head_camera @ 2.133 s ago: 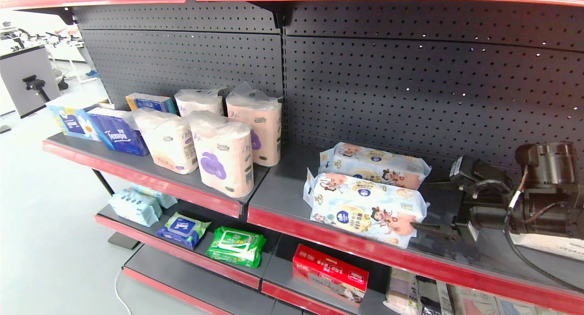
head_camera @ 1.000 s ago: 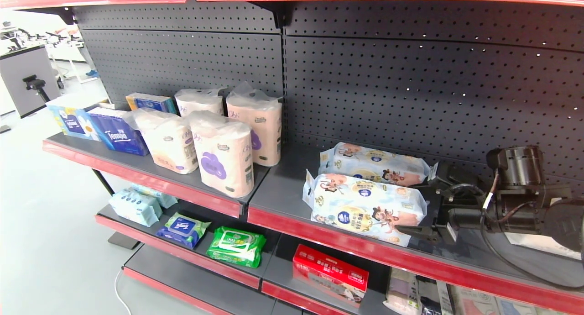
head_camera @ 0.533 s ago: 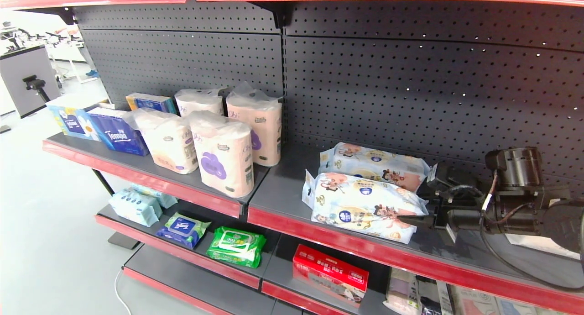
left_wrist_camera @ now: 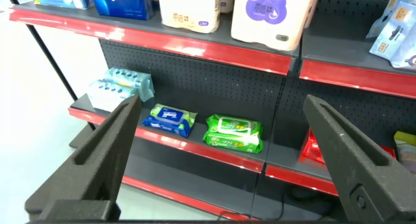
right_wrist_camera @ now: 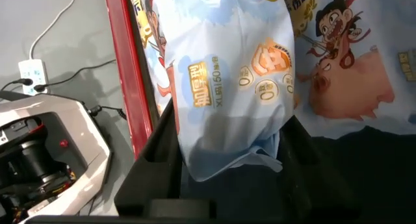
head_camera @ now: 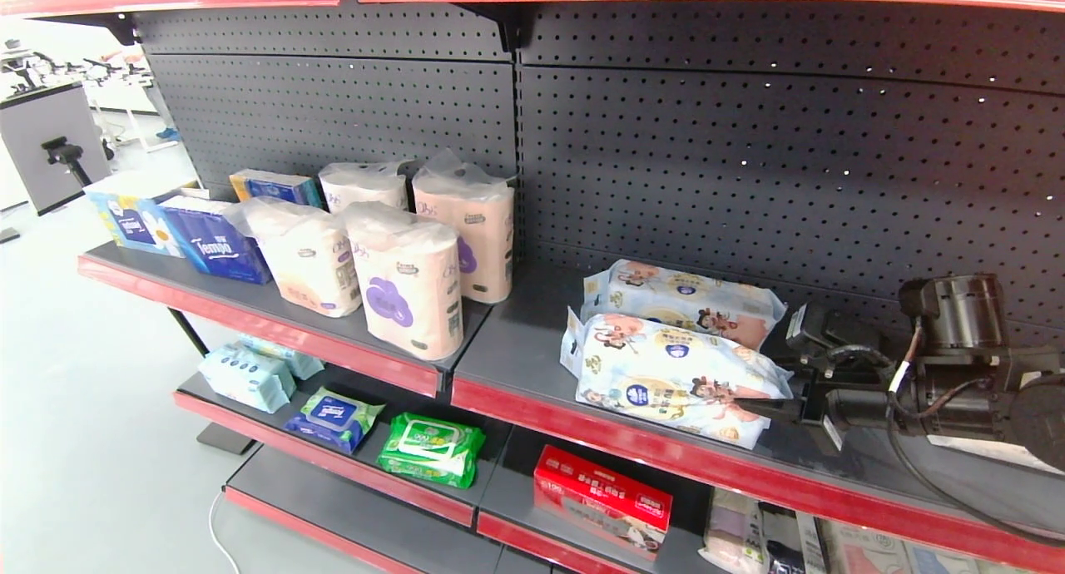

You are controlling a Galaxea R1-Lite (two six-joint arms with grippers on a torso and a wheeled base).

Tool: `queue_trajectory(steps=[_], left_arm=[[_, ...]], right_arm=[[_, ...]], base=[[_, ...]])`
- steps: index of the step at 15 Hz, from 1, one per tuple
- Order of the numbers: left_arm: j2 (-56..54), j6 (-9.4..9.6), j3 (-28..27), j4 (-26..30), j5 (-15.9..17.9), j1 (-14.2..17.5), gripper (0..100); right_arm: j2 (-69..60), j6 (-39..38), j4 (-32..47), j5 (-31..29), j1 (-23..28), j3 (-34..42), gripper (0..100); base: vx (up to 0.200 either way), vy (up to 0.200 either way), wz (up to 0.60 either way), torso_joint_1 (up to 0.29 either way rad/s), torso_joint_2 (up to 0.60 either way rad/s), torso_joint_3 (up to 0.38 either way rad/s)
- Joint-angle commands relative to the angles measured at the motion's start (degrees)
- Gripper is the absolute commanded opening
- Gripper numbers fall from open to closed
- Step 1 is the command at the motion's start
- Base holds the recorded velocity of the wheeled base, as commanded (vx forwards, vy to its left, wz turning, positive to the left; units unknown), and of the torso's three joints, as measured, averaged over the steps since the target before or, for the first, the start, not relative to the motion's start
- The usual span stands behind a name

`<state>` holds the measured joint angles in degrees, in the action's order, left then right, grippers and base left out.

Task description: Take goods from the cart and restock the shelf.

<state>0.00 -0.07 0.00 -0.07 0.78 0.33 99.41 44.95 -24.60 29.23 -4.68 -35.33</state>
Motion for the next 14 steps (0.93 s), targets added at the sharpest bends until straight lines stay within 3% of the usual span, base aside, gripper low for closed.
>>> queue_trajectory(steps=[1,14], left_arm=[[0.00,-0.01,0.00,-0.01,0.01,0.02,100],[0.00,-0.01,0.00,-0.01,0.01,0.02,100]], right_arm=[[-0.36,0.05,-0.01,-0.49,-0.06,0.08,0],[-2.47,-0.21,-0.01,-4.89,-2.70,1.75,0]], base=[[0.000,0.000,0.00,0.000,0.00,0.000],[0.000,0.000,0.00,0.000,0.00,0.000]])
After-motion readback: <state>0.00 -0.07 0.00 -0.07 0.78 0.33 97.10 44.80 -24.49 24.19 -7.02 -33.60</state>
